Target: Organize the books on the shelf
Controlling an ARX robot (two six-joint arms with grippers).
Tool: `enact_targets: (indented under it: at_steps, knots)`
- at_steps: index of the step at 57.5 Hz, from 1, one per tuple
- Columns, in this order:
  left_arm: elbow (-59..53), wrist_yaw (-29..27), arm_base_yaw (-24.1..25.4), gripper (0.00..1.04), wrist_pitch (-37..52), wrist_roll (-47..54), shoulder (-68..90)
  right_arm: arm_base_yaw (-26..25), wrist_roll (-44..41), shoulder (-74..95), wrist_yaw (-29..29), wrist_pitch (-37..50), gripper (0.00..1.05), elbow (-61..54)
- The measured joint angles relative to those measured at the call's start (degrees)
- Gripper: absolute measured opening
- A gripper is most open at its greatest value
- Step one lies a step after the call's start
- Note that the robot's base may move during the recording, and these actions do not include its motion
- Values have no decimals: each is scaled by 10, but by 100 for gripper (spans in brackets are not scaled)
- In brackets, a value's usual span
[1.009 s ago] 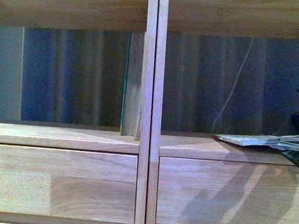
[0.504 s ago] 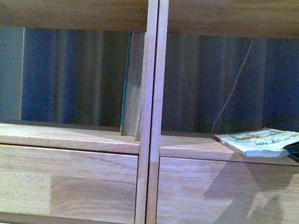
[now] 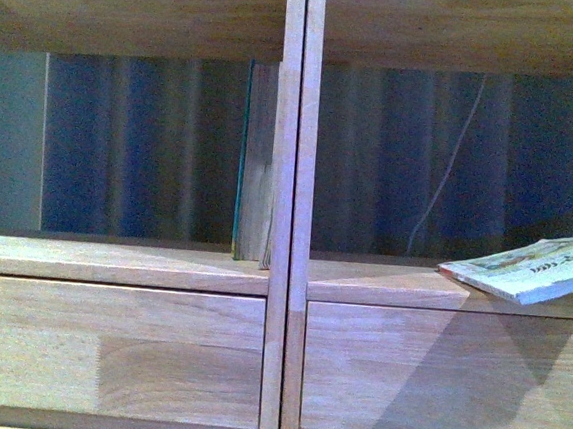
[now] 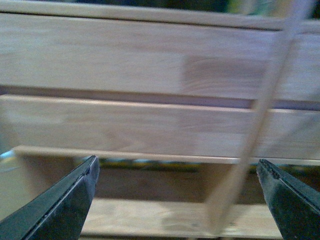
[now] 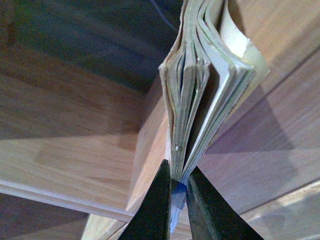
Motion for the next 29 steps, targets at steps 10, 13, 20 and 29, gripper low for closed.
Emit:
enact_targets:
  at_steps: [10,13,20,29]
  knots:
    - [39,298,118,97,210,-66,205,-21,26,-9,-10,70,7,0]
    - [76,306,141,97,269,-94,276,-26,31,-17,-17,83,7,2]
    - [155,312,169,97,402,-176,428,-31,34,-41,-46,97,7,5]
    - [250,313,160,97,471,-294,548,-31,39,-78,-82,118,7,5]
